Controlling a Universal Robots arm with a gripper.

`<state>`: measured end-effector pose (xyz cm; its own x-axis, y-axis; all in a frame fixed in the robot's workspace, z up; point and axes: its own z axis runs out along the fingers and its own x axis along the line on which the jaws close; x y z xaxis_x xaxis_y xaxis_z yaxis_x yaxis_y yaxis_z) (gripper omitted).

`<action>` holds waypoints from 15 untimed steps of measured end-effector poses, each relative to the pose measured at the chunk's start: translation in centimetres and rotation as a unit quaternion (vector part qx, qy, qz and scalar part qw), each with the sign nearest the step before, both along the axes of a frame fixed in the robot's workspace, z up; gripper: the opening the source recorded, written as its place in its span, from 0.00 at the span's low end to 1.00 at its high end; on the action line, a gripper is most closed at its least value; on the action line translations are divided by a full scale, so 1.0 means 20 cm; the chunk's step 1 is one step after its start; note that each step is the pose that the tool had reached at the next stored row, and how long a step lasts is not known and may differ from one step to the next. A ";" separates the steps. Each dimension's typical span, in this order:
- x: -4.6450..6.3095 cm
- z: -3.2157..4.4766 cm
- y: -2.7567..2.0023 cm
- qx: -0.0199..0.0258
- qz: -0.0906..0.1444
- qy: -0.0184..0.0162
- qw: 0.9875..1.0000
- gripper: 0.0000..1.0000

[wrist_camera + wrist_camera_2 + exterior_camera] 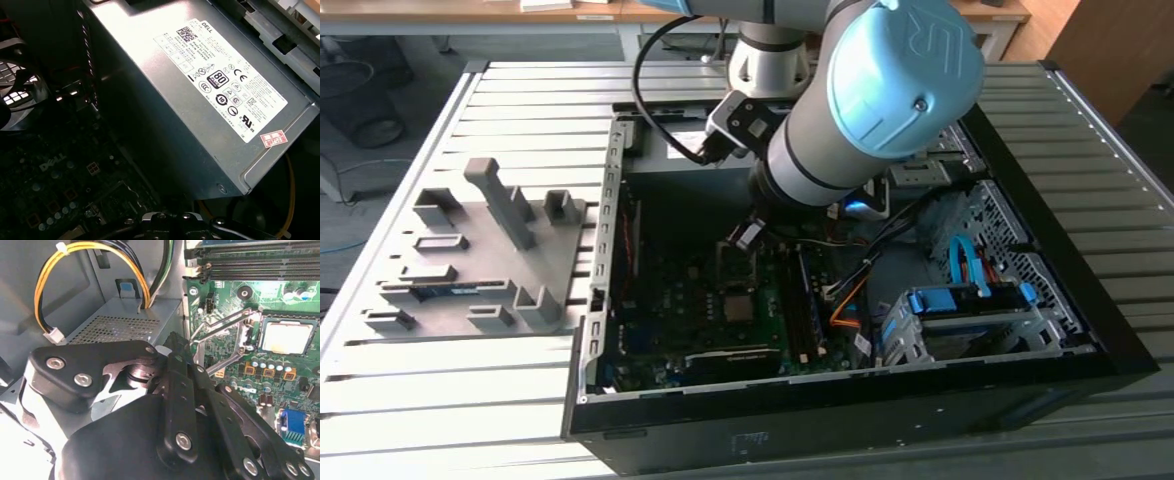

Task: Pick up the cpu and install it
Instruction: 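Close the cpu cover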

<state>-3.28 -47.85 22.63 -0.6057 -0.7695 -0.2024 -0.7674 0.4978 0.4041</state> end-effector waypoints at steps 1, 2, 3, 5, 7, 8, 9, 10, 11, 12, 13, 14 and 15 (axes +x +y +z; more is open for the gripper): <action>0.00 0.000 0.000 0.000 0.000 0.001 1.000 0.10; 0.00 0.000 0.000 0.000 0.000 0.001 1.000 0.10; 0.00 0.000 0.000 0.001 0.000 0.001 1.000 0.10; 0.01 0.000 0.000 0.001 0.000 0.002 1.000 0.10; 0.01 0.000 -0.001 0.001 0.000 0.002 1.000 0.10; 0.01 0.000 -0.002 0.002 0.000 0.002 1.000 0.10; 0.01 0.000 -0.003 0.002 0.000 0.002 1.000 0.10; 0.01 0.000 -0.004 0.002 0.000 0.002 1.000 0.10; 0.01 0.000 -0.005 0.002 0.000 0.002 1.000 0.10; 0.01 0.000 -0.006 0.002 0.000 0.002 1.000 0.10; 0.01 0.000 -0.007 0.002 0.000 0.002 1.000 0.10; 0.01 0.001 -0.007 0.002 0.000 0.002 1.000 0.10; 0.01 0.002 -0.008 0.002 0.000 0.002 1.000 0.10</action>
<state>-3.13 -48.01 22.67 -0.6065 -0.7685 -0.2038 -0.7659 0.4960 0.4090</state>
